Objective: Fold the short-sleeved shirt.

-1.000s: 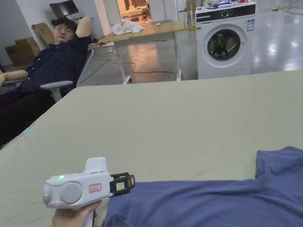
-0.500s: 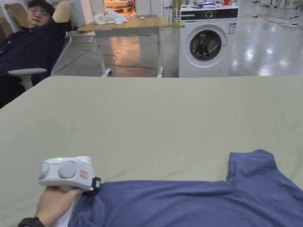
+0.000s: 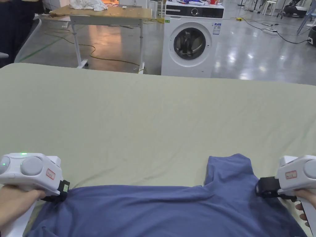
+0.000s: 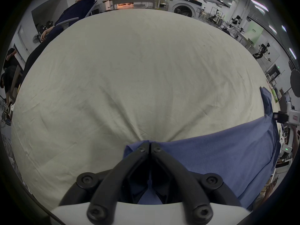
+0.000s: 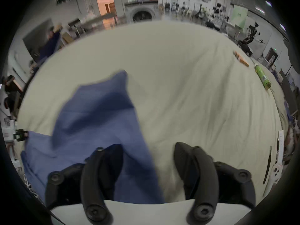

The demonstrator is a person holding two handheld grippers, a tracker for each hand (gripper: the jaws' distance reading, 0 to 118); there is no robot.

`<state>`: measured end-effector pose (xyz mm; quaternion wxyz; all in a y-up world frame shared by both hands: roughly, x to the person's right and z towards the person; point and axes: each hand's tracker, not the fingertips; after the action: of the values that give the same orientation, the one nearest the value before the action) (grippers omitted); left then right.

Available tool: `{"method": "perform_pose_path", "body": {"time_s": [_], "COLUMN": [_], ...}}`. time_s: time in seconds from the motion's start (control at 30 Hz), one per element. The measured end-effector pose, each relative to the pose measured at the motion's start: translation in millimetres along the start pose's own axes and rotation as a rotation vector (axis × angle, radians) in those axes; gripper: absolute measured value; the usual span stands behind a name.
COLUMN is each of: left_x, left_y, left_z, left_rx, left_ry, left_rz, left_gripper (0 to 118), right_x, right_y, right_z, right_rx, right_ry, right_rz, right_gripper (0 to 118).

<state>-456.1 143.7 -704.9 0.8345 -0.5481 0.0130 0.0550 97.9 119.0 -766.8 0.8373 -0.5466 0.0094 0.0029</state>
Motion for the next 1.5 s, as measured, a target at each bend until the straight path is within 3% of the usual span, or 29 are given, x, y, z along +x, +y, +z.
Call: {"method": "perform_pose_path", "body": {"time_s": [0.03,0.07,0.1,0.13,0.17,0.2,0.27,0.37,0.43,0.47,0.53,0.67,0.83,0.97,1.17,1.5], "left_x": [0,1,0,0,0,2,6,18,9,1,-9,-30,-65,-56,-62,-70], "left_y": [-3,-4,-4,-5,-5,-6,-11,-33,-43,-55,-85,-162,-227,-256,-271,-274], "left_z": [1,2,1,1,2,3,1,10,36,60,99,160,192,171,151,139], "left_rx": [0.007,0.014,0.019,0.023,0.025,0.028,0.061,0.165,0.223,0.256,0.334,0.427,0.471,0.389,0.355,0.348], "left_ry": [-0.002,-0.005,-0.005,-0.006,-0.006,-0.004,0.023,0.072,-0.002,-0.102,-0.167,-0.227,-0.335,-0.244,-0.224,-0.198], "left_rz": [0.0,0.002,0.002,-0.002,-0.001,0.0,-0.01,-0.103,-0.053,-0.054,-0.068,-0.07,0.174,0.12,0.142,0.115], "left_gripper": [0,0,0,0,0,0,0,0,0,0,0,0,0,0,0,0], "right_x": [2,4,3,1,-4,-5,-2,-3,-11,-11,0,29,49,44,37,33], "right_y": [-1,-3,-2,-4,-7,-10,-17,-37,-59,-73,-104,-186,-275,-317,-333,-337], "right_z": [-10,-7,1,7,13,16,15,28,56,72,100,145,165,166,166,159], "right_rx": [-0.037,0.001,0.005,0.017,0.034,0.043,0.046,0.198,0.367,0.398,0.397,0.475,0.44,0.441,0.401,0.386], "right_ry": [-0.03,0.036,0.022,0.025,0.018,-0.005,0.011,0.007,0.013,0.036,0.125,0.177,0.192,0.174,0.123,0.108], "right_rz": [-0.003,-0.019,-0.034,-0.026,0.04,0.083,0.049,0.016,0.15,0.158,0.088,-0.052,-0.222,-0.259,-0.289,-0.268], "right_gripper": [62,57,43,18,2,2,2,1,1,1,1,1,1,1,1,1]}}
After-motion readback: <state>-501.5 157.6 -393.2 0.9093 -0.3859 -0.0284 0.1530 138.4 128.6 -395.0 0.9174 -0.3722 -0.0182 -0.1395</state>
